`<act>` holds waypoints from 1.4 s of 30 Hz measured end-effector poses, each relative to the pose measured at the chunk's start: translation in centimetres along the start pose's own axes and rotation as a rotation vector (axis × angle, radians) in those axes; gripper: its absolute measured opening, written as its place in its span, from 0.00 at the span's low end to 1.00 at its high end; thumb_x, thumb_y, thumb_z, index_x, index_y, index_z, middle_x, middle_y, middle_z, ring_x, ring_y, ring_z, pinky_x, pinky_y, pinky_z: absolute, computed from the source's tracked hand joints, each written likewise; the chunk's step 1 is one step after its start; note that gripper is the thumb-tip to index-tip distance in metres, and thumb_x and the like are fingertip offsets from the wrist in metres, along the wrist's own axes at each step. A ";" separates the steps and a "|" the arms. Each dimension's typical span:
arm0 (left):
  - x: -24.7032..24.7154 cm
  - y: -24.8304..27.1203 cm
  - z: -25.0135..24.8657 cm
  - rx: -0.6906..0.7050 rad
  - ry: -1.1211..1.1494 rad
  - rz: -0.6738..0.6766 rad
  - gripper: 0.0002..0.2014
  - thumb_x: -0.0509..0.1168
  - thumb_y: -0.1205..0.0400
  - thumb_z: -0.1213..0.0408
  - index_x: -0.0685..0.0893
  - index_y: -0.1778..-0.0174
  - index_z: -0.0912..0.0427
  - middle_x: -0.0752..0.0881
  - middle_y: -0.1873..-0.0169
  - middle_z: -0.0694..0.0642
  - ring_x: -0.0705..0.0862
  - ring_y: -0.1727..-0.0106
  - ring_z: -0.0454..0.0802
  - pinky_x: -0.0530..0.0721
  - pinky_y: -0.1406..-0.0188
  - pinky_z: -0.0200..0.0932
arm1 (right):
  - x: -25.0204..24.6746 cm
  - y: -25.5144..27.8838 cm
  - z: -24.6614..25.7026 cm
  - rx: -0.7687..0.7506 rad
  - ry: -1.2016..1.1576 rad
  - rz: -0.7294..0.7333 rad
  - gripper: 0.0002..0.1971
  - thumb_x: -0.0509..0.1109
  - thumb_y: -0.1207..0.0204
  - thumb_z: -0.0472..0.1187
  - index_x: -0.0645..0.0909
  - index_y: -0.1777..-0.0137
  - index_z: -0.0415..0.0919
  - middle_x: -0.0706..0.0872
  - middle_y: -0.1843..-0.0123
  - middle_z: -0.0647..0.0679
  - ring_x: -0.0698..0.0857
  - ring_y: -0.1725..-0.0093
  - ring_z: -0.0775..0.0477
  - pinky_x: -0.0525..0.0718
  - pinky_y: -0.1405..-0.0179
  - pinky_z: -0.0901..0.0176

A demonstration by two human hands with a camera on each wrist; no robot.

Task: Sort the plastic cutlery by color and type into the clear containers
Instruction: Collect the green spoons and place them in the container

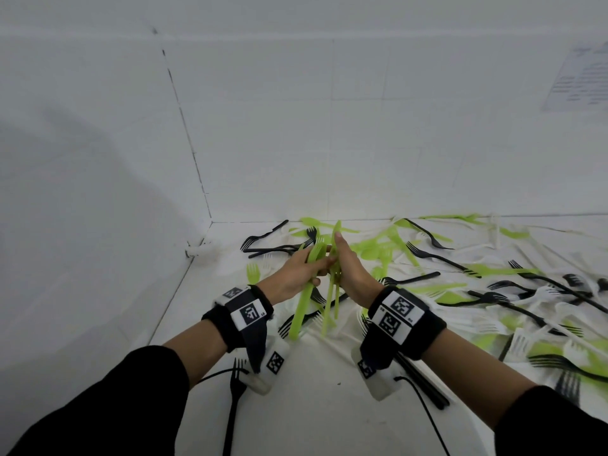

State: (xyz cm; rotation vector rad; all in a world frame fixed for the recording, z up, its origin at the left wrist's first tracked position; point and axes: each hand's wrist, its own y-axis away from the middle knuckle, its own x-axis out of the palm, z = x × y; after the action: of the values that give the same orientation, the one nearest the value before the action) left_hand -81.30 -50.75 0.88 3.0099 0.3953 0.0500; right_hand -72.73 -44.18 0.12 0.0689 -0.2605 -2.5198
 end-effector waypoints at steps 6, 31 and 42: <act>-0.7 -0.3 0.4 -0.008 0.002 -0.263 0.09 0.60 0.17 0.70 0.80 0.63 0.60 0.79 0.67 0.54 0.76 0.70 0.46 0.75 0.75 0.35 | 0.0 1.7 0.0 -0.141 0.078 0.134 0.12 0.57 0.17 0.35 0.75 0.36 0.41 0.82 0.51 0.43 0.84 0.63 0.52 0.78 0.72 0.67; -0.9 -0.5 -1.1 0.158 0.631 -0.343 0.10 0.57 0.17 0.78 0.78 0.55 0.59 0.82 0.69 0.54 0.83 0.68 0.48 0.82 0.69 0.37 | 0.8 3.0 -0.8 -0.137 0.354 0.251 0.20 0.50 0.13 0.46 0.77 0.53 0.31 0.80 0.64 0.45 0.78 0.67 0.50 0.76 0.65 0.66; 0.8 -1.8 -1.5 0.129 0.172 -0.081 0.10 0.55 0.13 0.63 0.82 0.55 0.56 0.81 0.56 0.51 0.80 0.55 0.44 0.80 0.59 0.38 | -6.4 4.3 0.1 -0.200 0.367 0.014 0.10 0.63 0.18 0.41 0.82 0.48 0.35 0.79 0.63 0.48 0.76 0.68 0.56 0.73 0.74 0.78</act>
State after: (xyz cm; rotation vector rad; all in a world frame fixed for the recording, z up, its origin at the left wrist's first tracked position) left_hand -81.09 -48.64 2.21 3.1229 0.5563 0.2894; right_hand -65.03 -43.95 0.99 0.4406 0.1383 -2.4479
